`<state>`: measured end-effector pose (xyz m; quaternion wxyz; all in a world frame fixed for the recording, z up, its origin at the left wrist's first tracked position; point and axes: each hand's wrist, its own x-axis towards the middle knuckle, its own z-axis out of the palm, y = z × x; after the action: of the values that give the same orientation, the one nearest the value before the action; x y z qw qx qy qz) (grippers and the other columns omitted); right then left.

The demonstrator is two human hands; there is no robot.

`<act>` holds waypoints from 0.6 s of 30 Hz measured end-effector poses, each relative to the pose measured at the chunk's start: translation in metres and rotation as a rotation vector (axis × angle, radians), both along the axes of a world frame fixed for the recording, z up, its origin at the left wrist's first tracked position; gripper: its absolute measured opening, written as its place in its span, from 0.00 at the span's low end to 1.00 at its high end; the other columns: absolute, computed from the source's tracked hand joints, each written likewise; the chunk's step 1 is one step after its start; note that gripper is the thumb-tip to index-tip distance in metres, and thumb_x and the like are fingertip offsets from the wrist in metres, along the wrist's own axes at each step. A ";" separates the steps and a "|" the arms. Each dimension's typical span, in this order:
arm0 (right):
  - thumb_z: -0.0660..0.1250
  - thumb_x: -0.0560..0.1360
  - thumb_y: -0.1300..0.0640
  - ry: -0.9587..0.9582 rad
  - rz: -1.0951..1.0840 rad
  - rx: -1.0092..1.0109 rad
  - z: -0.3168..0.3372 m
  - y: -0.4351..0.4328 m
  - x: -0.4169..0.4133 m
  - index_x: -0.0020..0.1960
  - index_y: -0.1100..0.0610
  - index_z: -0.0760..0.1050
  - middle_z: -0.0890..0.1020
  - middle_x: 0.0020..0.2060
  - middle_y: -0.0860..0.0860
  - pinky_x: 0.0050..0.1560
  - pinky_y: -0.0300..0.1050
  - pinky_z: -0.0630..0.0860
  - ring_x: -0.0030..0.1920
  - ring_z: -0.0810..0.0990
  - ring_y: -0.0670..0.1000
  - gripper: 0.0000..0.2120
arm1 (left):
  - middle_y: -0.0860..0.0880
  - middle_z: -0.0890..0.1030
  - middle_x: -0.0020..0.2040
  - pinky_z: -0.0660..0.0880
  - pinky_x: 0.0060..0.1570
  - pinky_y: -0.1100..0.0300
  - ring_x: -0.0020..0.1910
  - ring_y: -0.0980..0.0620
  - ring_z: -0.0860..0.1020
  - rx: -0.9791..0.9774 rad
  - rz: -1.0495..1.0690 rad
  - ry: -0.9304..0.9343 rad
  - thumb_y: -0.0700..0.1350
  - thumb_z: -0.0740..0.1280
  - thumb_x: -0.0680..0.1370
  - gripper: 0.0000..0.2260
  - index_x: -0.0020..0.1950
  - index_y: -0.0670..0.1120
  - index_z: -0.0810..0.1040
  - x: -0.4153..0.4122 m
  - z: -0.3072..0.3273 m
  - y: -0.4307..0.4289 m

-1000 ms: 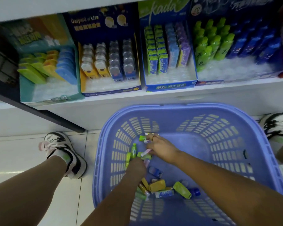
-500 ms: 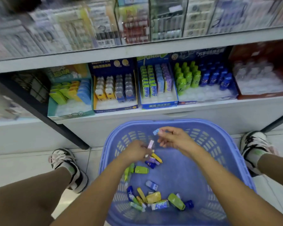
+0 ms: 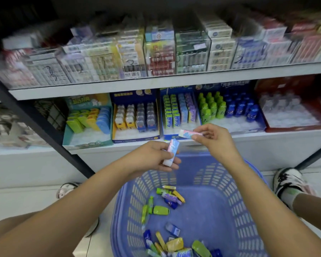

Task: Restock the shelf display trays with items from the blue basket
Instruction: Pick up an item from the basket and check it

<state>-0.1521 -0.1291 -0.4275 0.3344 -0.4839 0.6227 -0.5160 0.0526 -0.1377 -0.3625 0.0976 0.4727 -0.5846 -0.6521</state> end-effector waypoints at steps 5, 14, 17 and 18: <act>0.68 0.74 0.58 0.316 -0.106 -0.123 0.017 -0.021 -0.011 0.52 0.51 0.76 0.77 0.38 0.42 0.36 0.35 0.70 0.35 0.75 0.46 0.07 | 0.43 0.77 0.59 0.79 0.43 0.66 0.50 0.49 0.80 -0.018 0.116 0.082 0.36 0.59 0.81 0.12 0.63 0.38 0.72 -0.020 0.002 -0.019; 0.68 0.74 0.62 0.641 0.044 -0.081 0.031 -0.071 -0.010 0.56 0.59 0.79 0.81 0.46 0.52 0.47 0.34 0.71 0.42 0.75 0.45 0.11 | 0.43 0.78 0.51 0.80 0.39 0.67 0.48 0.49 0.79 -0.026 0.208 0.086 0.39 0.64 0.79 0.11 0.61 0.39 0.75 -0.026 -0.011 -0.043; 0.70 0.73 0.61 0.612 0.069 -0.064 0.033 -0.079 -0.012 0.53 0.60 0.79 0.79 0.42 0.49 0.43 0.31 0.71 0.40 0.75 0.44 0.09 | 0.42 0.76 0.54 0.80 0.41 0.65 0.50 0.47 0.78 -0.024 0.265 0.091 0.39 0.65 0.78 0.15 0.64 0.37 0.72 -0.026 -0.014 -0.049; 0.71 0.72 0.61 0.588 0.084 -0.046 0.034 -0.081 -0.013 0.52 0.59 0.79 0.79 0.41 0.48 0.41 0.28 0.70 0.38 0.75 0.43 0.08 | 0.42 0.76 0.56 0.80 0.42 0.64 0.52 0.47 0.78 -0.024 0.281 0.089 0.39 0.66 0.78 0.17 0.66 0.37 0.71 -0.026 -0.015 -0.051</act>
<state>-0.1648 -0.2102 -0.3936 0.1496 -0.6453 0.6606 -0.3534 0.0263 -0.1883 -0.3777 0.2197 0.5193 -0.5154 -0.6453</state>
